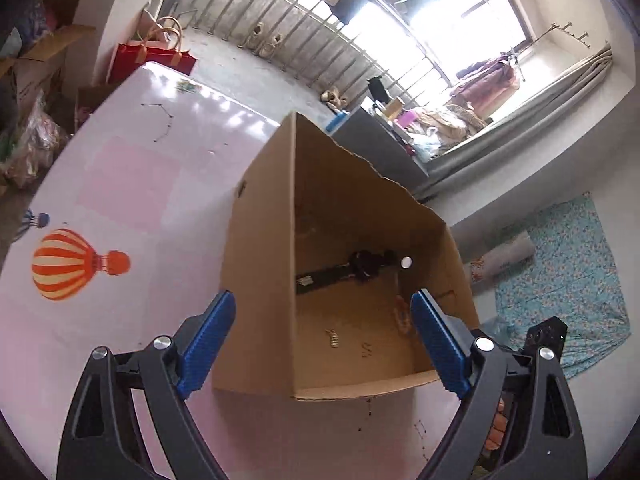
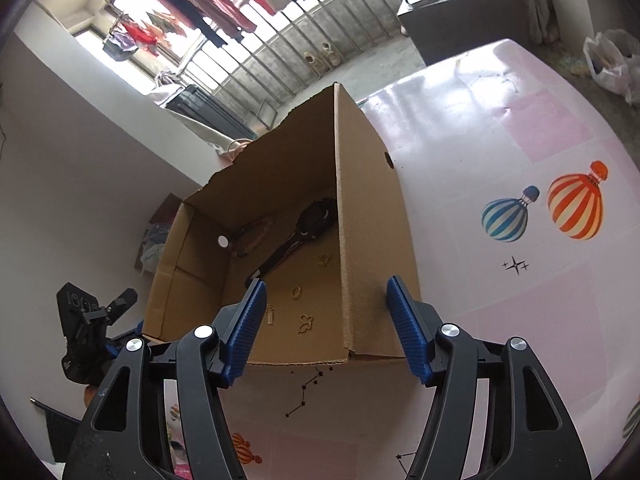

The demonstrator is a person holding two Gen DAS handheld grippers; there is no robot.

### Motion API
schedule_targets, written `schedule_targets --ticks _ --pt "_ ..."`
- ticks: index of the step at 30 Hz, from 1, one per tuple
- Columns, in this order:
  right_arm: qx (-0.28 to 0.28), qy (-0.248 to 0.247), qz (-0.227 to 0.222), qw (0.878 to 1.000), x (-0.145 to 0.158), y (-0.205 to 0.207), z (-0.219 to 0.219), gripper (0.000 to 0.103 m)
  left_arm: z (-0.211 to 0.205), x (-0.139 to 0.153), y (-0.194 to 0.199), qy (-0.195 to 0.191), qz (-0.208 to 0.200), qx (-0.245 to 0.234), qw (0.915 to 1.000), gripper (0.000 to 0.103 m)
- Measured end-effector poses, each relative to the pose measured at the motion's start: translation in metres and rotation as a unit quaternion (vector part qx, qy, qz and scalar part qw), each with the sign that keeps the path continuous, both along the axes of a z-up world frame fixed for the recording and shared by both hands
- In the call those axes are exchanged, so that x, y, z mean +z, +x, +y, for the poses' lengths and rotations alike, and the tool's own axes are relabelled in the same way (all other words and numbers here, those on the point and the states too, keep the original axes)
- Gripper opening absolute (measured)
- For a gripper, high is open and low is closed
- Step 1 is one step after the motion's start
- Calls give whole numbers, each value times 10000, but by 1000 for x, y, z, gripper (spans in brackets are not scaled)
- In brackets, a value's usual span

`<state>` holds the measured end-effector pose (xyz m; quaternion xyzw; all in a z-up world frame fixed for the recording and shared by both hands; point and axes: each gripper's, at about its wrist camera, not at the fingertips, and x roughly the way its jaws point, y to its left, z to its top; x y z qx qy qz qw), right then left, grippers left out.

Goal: Organize jewelry

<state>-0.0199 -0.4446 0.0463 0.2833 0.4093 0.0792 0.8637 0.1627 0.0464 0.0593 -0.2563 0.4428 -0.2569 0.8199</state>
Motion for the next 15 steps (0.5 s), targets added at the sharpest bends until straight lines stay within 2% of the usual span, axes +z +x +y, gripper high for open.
schedule_targets --ticks 1,5,11,15 --pt "6 -73 30 10000 2 0 2 60 -4 -1 0 -101 -14 -92 9999 87" --pt "196 -20 145 9997 3 -1 8 60 -5 8 -4 372 -242 121 9989 87" --pt "182 -220 166 9995 3 -20 21 60 13 4 -21 416 -353 206 9983 87" --pt "117 -311 167 9993 3 -47 27 60 25 5 -50 421 -376 223 9982 87"
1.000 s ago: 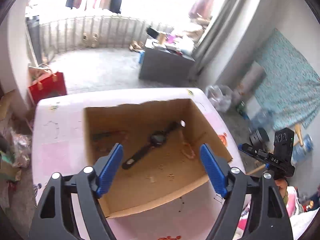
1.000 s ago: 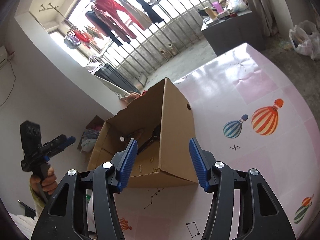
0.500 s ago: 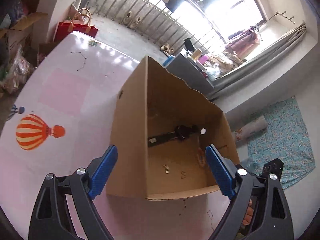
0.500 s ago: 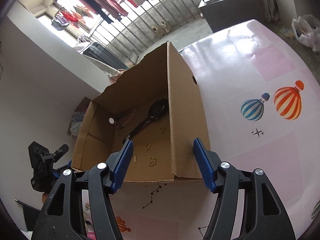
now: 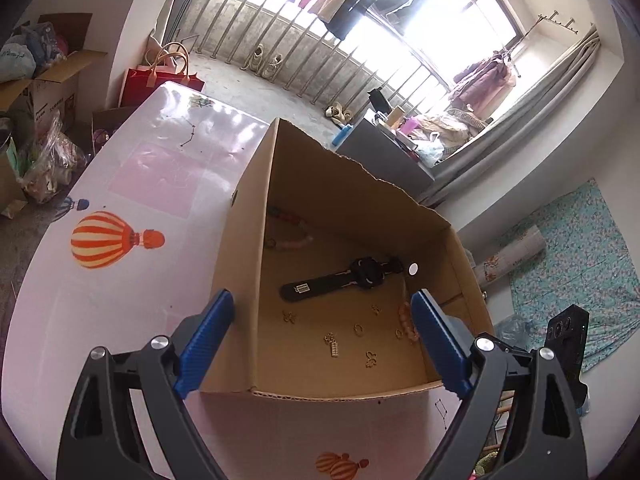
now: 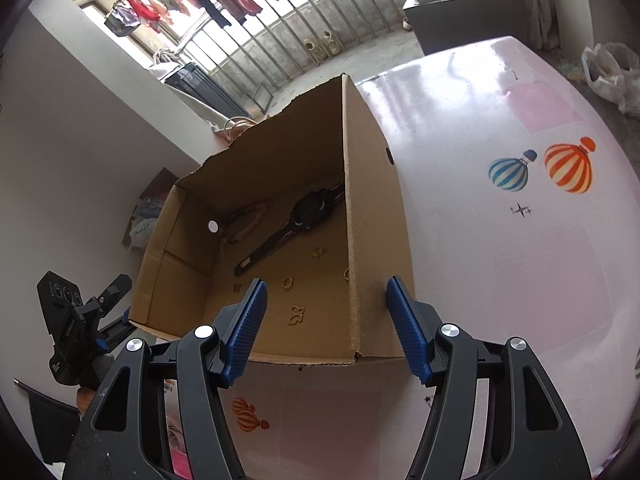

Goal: Organize jewelry

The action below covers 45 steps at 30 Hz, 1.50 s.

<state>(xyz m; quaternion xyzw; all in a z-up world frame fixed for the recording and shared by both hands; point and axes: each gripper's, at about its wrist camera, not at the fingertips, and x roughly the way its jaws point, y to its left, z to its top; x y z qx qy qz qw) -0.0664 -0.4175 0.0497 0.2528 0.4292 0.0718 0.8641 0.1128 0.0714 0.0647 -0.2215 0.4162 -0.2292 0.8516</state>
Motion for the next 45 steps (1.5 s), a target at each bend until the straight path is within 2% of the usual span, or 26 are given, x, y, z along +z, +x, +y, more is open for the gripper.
schedule_targets --ticks 7,11,21,23,25,26,29,30,33,37,42,45 --pt "-44 -80 55 9999 2 -43 6 61 12 2 -32 -46 117 102 9999 87" --pt "-59 -97 -2 9999 2 -54 3 62 12 2 -48 -31 128 120 9998 87" --pt "38 -14 -293 9996 1 -53 -2 63 0 7 -75 618 -138 116 9979 87" --pt "21 99 -396 9992 2 -58 -7 63 -3 12 -86 978 -373 206 9943 87" --pt "-26 47 -604 9982 8 -66 -8 63 -7 22 -104 1401 -830 235 9864 88" --pt "-59 -117 -752 9971 14 -75 -9 63 -9 28 -114 1556 -1039 179 9822 89" --pt "-159 -676 -1200 9903 25 -105 -6 73 -15 40 -141 1903 -1404 -9 9716 92" --pt "-234 -882 -1308 9872 25 -117 -6 78 -17 41 -148 1976 -1447 -87 9695 95" --pt "-389 -1270 -1316 9824 19 -142 0 81 -26 38 -165 2059 -1327 -261 9692 97" --pt "-419 -1259 -1296 9827 7 -158 19 89 -39 31 -181 2008 -1285 -457 9701 97" --pt "-385 -1857 -1388 9720 4 -150 57 94 -61 31 -186 2433 -1443 -411 9583 97" --pt "-335 -1967 -1368 9703 5 -145 69 95 -69 28 -185 2703 -1424 -156 9521 97"
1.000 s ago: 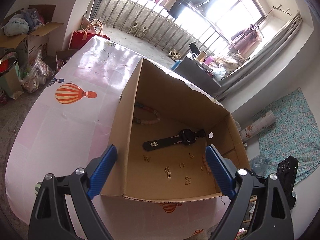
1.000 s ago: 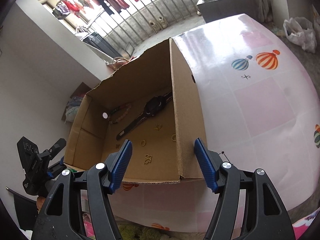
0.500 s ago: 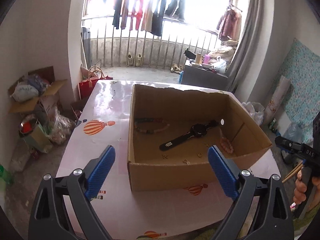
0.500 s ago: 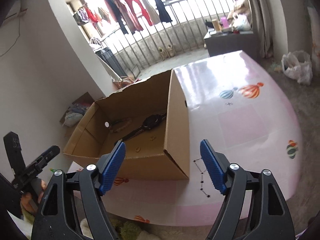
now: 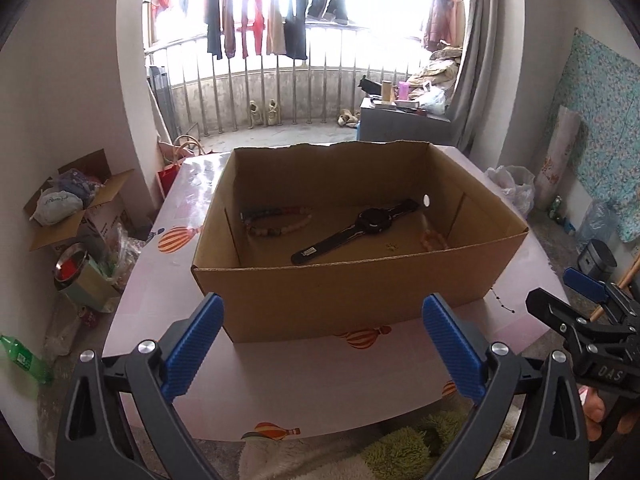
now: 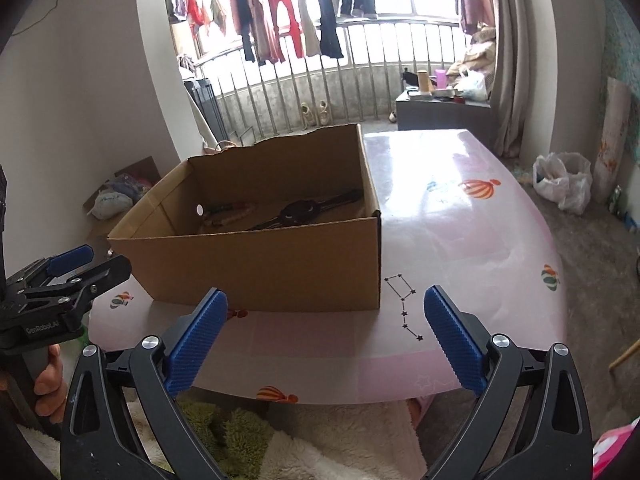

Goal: Organize jewelry

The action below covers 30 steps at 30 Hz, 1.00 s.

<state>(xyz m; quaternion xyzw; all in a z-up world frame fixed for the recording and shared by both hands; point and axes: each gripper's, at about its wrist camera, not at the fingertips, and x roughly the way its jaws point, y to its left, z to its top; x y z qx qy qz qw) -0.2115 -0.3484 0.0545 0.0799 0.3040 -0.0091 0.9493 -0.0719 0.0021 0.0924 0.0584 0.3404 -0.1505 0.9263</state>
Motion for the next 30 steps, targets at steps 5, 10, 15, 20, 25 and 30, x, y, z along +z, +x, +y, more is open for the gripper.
schedule_targets --ticks 5,10,15,20,25,30 --pt "-213 -396 181 9988 -6 8 15 95 -13 -11 9 814 -65 711 9941 97" --pt "-170 -276 366 9988 -12 13 19 95 -22 -29 21 998 371 711 9918 97" --pt "-229 -143 749 9968 -21 28 23 95 -26 -38 24 886 645 780 9909 97" --pt "-332 -212 806 9960 -21 34 24 95 -19 -40 29 655 898 810 9905 97" --pt "-359 -277 903 9949 -25 37 26 95 -18 -45 32 626 1086 818 9887 97" --pt "-411 -299 968 9940 -27 38 24 95 -18 -46 32 563 1145 824 9884 97"
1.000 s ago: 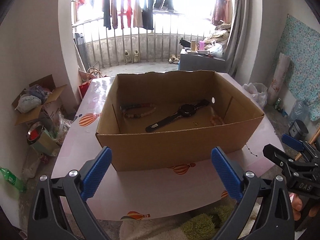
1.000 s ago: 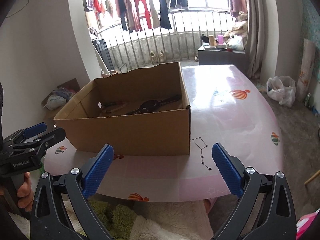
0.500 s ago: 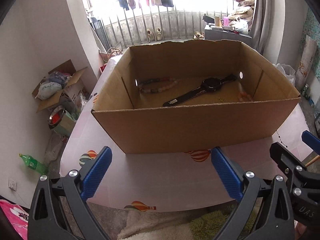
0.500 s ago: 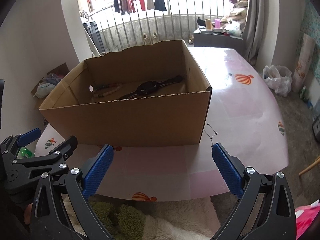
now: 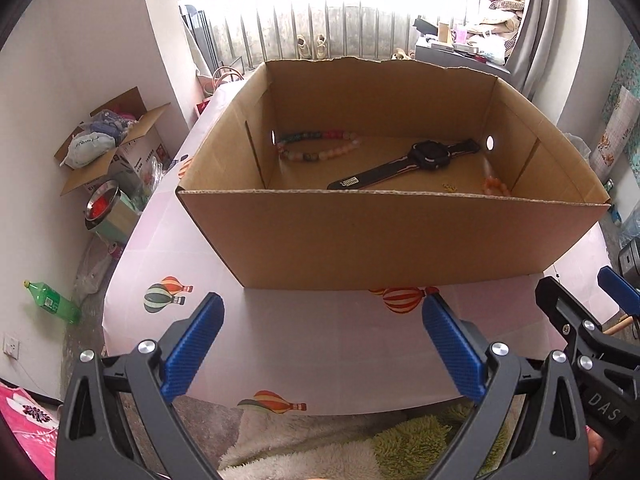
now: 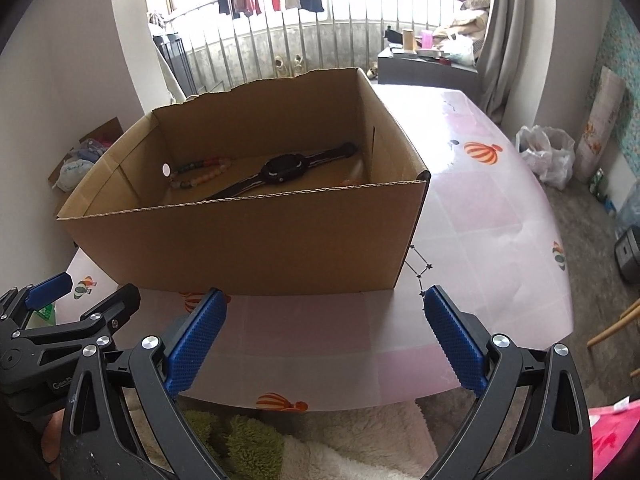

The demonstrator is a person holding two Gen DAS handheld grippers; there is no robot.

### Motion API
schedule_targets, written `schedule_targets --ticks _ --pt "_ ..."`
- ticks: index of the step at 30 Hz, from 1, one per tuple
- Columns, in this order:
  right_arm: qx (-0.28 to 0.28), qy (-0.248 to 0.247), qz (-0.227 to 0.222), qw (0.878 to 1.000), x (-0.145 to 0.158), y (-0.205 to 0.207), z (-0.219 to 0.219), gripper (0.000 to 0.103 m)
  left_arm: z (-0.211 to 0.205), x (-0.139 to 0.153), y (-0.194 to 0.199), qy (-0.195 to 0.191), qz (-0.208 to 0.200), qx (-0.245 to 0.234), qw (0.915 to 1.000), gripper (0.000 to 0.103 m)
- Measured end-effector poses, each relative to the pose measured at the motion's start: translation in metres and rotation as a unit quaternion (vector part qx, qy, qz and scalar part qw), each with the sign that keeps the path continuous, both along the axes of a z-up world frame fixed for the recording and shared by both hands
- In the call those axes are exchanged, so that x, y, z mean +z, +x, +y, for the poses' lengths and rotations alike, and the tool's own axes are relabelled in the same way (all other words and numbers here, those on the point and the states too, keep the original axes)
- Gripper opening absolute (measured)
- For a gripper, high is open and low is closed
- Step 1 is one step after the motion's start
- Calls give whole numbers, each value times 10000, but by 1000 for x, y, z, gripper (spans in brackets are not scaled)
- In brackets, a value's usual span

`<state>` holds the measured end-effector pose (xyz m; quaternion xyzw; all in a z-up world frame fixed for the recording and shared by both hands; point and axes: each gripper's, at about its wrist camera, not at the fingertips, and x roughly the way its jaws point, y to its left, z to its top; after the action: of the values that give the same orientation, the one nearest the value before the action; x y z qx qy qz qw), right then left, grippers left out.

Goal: Organize jewelry

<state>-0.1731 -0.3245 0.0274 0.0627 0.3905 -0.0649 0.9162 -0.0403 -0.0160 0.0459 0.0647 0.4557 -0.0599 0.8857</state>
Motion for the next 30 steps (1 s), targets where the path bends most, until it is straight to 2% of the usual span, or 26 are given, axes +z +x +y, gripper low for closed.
schedule_targets --ticks 30 --pt "52 -11 144 9999 -3 8 4 95 14 -8 7 -243 274 198 9991 97"
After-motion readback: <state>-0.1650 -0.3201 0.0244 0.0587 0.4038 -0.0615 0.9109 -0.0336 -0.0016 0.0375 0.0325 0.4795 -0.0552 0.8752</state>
